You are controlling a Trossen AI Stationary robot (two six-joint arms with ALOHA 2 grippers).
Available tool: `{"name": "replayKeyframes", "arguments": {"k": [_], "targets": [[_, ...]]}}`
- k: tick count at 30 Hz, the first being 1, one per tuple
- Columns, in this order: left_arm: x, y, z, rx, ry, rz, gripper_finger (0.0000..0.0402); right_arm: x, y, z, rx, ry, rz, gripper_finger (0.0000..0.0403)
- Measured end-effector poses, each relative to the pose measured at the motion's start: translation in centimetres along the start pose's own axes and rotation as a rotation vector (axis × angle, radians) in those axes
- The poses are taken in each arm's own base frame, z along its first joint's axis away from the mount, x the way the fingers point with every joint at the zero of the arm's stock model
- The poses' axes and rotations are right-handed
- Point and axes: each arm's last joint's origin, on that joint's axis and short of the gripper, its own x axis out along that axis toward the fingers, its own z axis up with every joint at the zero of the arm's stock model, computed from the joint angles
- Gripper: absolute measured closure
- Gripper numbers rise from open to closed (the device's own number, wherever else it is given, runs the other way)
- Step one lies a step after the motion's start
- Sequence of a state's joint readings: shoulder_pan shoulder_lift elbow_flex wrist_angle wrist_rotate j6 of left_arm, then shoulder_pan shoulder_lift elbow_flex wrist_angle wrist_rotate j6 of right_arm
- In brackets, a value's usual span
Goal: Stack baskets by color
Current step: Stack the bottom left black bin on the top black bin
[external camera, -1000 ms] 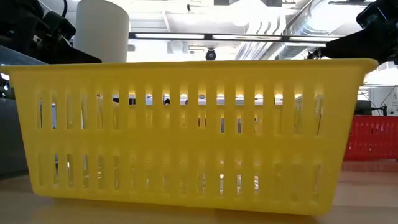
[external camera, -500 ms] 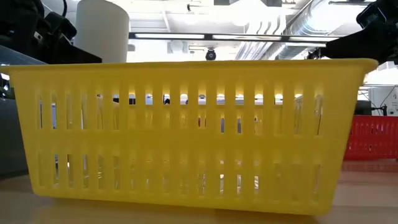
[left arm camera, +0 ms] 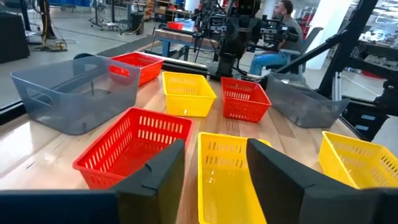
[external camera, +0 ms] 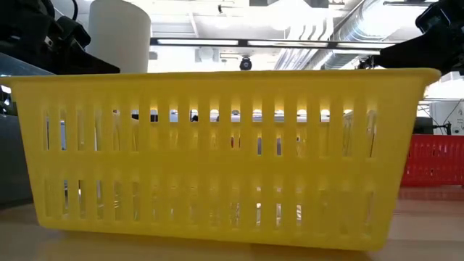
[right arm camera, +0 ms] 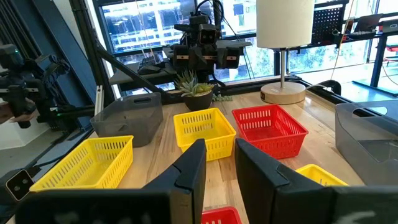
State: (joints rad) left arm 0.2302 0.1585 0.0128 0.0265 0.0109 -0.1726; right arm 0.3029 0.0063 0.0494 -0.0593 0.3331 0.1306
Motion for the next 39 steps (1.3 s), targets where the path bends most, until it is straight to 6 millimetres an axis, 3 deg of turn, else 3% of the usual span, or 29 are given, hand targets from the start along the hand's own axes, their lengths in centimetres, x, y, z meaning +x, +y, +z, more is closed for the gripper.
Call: {"name": "replayKeyframes", "arguments": {"k": [8,15,22,28,34,39], "targets": [[-0.1,-0.1,0.3,-0.016,-0.002,-0.011,0.0196,0.0,0.0,0.0,0.000,0.000,0.000,0.0327],[-1.0,-1.0,4.3,-0.006,-0.054,-0.109,0.0206,0.0,0.0,0.0,0.000,0.000,0.000,0.0327],[-1.5,-1.6,7.8,-0.016,0.171,-0.053,0.0216,0.0,0.0,0.0,0.000,0.000,0.000,0.0327],[-0.7,-2.5,9.5,-0.029,0.384,-0.069,0.0222,0.0,0.0,0.0,0.000,0.000,0.000,0.0327],[0.7,-4.9,10.9,-0.035,0.472,-0.217,0.0226,0.0,0.0,0.0,0.000,0.000,0.000,0.0327],[1.7,-7.4,10.8,-0.037,0.569,-0.321,0.0231,0.0,0.0,0.0,0.000,0.000,0.000,0.0327]]}}
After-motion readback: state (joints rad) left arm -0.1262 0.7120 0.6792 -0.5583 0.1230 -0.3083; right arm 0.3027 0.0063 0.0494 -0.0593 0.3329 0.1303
